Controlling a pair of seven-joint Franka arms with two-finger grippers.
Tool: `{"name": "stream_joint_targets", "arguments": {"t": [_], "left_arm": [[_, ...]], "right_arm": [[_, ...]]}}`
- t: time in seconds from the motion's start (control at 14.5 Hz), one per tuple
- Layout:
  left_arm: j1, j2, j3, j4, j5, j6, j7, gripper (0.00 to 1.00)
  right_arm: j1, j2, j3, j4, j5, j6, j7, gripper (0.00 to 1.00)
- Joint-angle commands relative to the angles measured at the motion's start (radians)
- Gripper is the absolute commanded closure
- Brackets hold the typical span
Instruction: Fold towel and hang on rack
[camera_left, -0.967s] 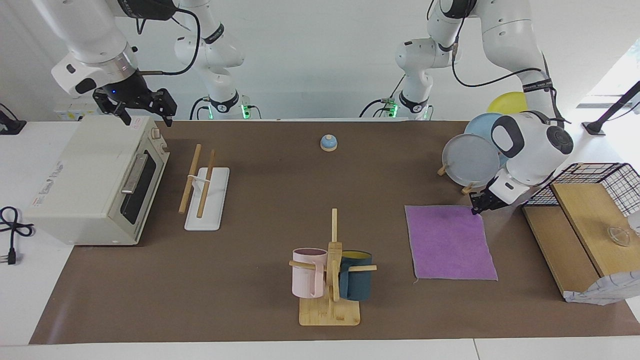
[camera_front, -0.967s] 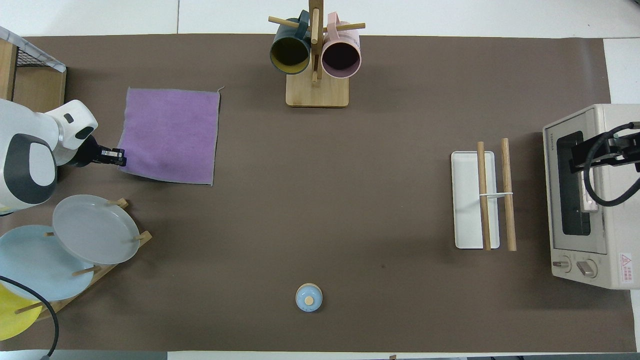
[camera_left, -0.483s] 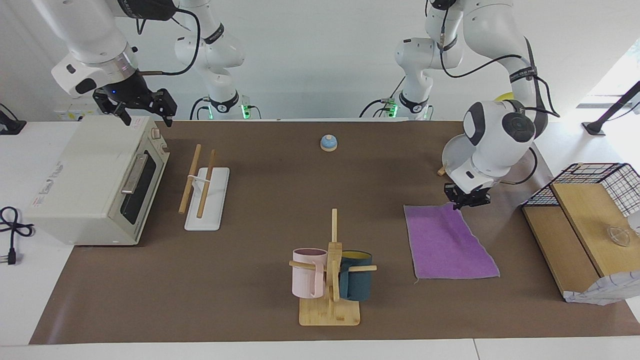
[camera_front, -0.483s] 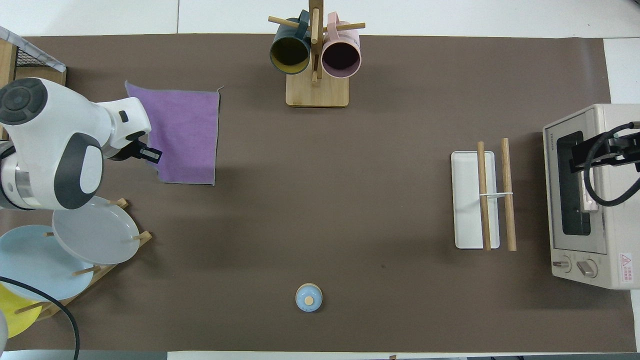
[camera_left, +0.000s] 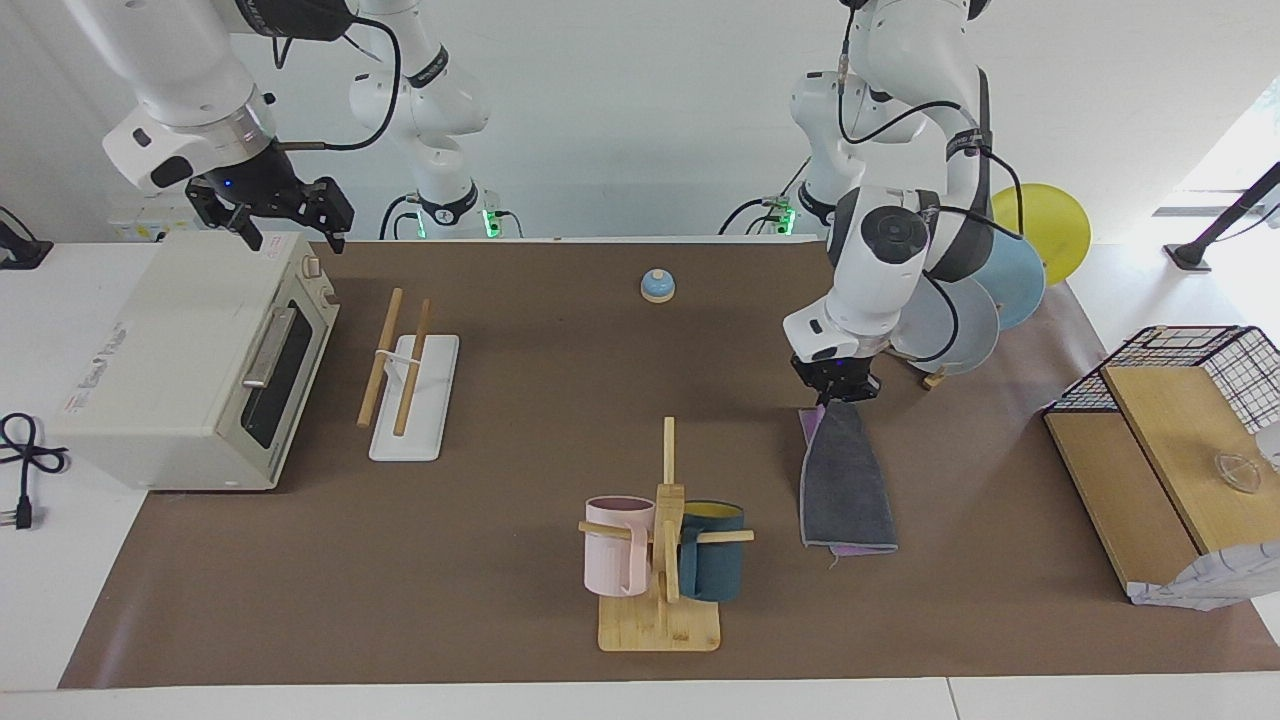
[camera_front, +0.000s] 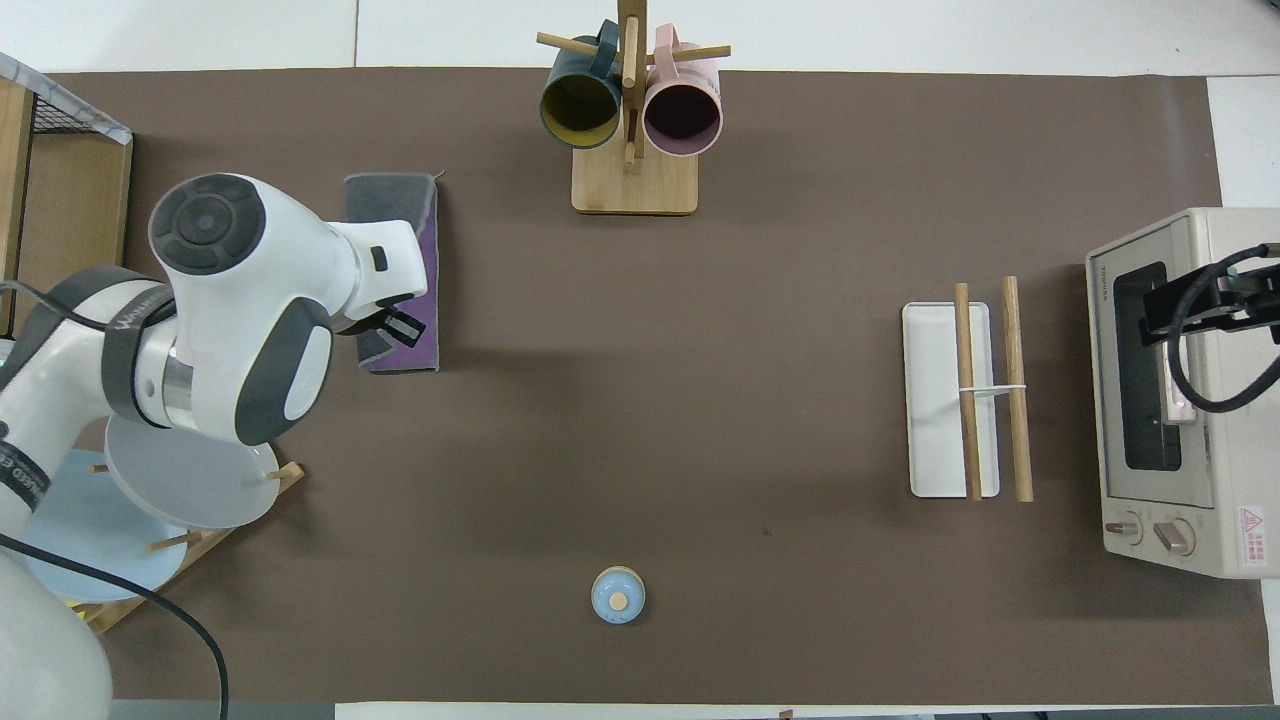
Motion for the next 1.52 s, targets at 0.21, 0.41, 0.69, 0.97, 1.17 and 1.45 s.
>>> {"name": "stream_joint_targets", "arguments": {"t": [0.21, 0.41, 0.69, 0.97, 1.17, 1.45], "left_arm": [[0.004, -0.032, 0.021, -0.072, 0.023, 0.038, -0.029, 0.00], [0.079, -0.029, 0.018, -0.034, 0.004, 0.004, -0.028, 0.00], [0.194, -0.019, 0.018, -0.039, -0.212, 0.091, 0.027, 0.00], [0.238, 0.050, 0.016, -0.036, -0.341, 0.137, 0.135, 0.05], [0.224, 0.100, 0.013, -0.034, -0.365, 0.186, 0.135, 0.07], [0.221, 0.107, 0.012, -0.037, -0.367, 0.182, 0.135, 0.13]], "right_arm": [[-0.017, -0.025, 0.005, -0.030, 0.019, 0.012, -0.028, 0.00], [-0.017, -0.025, 0.005, -0.030, 0.019, 0.012, -0.028, 0.00], [-0.017, -0.025, 0.005, -0.030, 0.019, 0.012, -0.028, 0.00], [-0.017, -0.025, 0.005, -0.030, 0.019, 0.012, -0.028, 0.00], [-0.017, -0.025, 0.005, -0.030, 0.019, 0.012, -0.028, 0.00], [-0.017, -0.025, 0.005, -0.030, 0.019, 0.012, -0.028, 0.00]]}}
